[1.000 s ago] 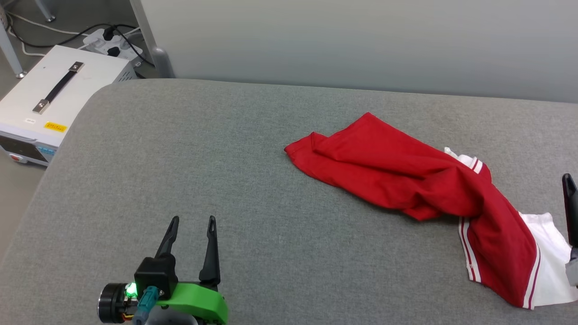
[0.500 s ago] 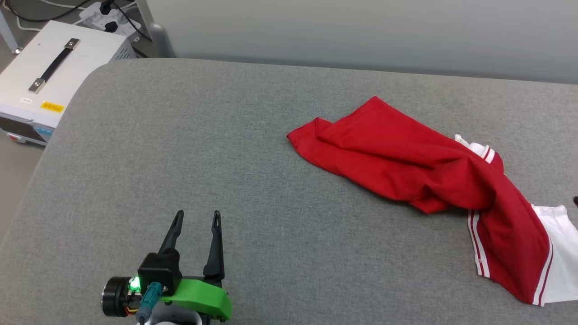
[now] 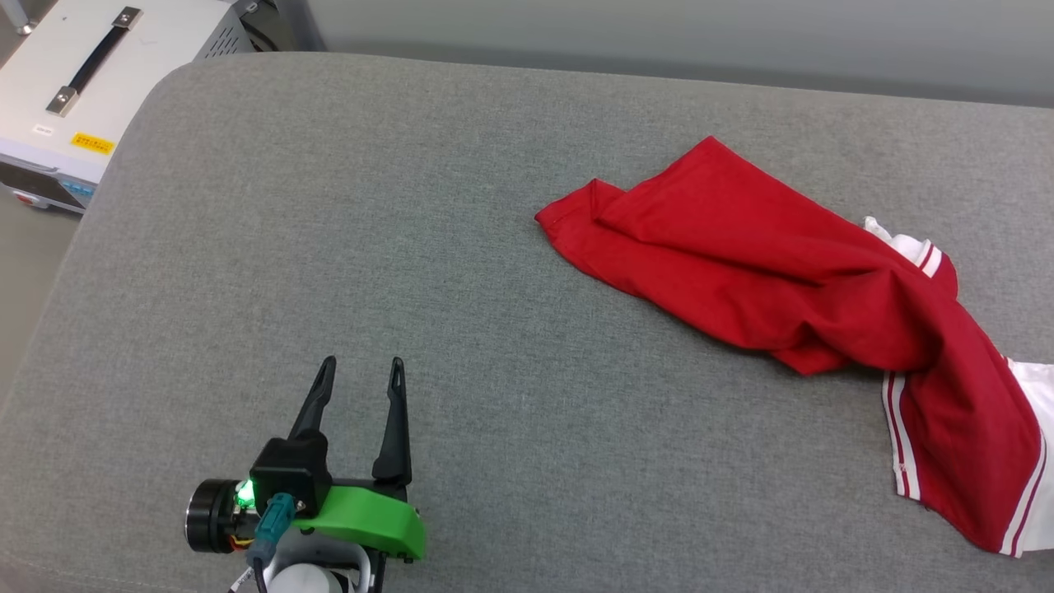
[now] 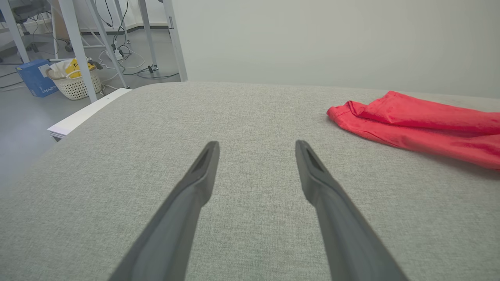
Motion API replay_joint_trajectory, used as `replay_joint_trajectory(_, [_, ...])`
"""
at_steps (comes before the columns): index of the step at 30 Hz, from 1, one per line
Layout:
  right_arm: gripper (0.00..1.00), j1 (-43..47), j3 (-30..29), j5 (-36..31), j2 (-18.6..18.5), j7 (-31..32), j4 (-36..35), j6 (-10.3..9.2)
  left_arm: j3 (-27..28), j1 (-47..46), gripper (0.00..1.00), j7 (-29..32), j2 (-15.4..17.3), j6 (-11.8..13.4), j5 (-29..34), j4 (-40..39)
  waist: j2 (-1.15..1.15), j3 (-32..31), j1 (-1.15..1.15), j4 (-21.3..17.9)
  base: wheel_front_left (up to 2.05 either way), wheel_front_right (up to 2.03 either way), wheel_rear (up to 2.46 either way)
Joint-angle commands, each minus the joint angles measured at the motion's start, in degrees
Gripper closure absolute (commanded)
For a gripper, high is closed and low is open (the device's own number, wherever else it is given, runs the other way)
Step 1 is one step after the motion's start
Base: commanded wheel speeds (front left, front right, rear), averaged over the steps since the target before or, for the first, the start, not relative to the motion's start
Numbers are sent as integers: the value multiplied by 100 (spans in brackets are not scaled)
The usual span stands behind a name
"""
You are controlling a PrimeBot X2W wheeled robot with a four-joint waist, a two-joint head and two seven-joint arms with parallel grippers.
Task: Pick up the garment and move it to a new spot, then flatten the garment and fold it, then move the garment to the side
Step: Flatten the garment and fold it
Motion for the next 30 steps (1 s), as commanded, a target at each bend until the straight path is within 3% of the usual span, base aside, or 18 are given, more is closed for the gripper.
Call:
replay_joint_trajectory(1, [0,126,101,42,111,-17,164,-5,1,-101,0,-34,-24,28,-23,-4,0,36,0,-3,0,0,0])
replay_joint_trajectory(4, [0,153,188,146,220,-150,320,-5,8,-102,0,-34,-24,28,-19,20,0,19,0,-33,0,0,0])
replay_joint_trajectory(5, [56,146,209,198,247,-235,316,-5,16,-97,0,-34,-24,30,-17,32,0,-1,0,-51,0,0,0])
replay_joint_trajectory(6, [100,130,229,265,272,-385,284,-5,26,-91,0,-34,-24,31,-16,47,0,-29,0,-69,0,0,0])
replay_joint_trajectory(13, [100,14,194,644,49,-1381,-332,-5,30,19,0,-34,-24,10,18,113,0,-377,0,-138,0,0,0])
replay_joint_trajectory(21, [100,-149,276,901,-233,-1836,-1860,-5,30,152,0,-34,-24,-18,63,112,0,-623,0,9,0,0,0])
replay_joint_trajectory(25, [100,-533,731,765,-72,-1762,-2601,-5,53,215,0,-34,-24,-16,67,96,0,-627,0,114,0,0,0])
replay_joint_trajectory(30, [100,-1452,1653,565,499,-1730,-2942,-5,61,160,0,-34,-24,-19,46,87,0,-537,0,284,0,0,0])
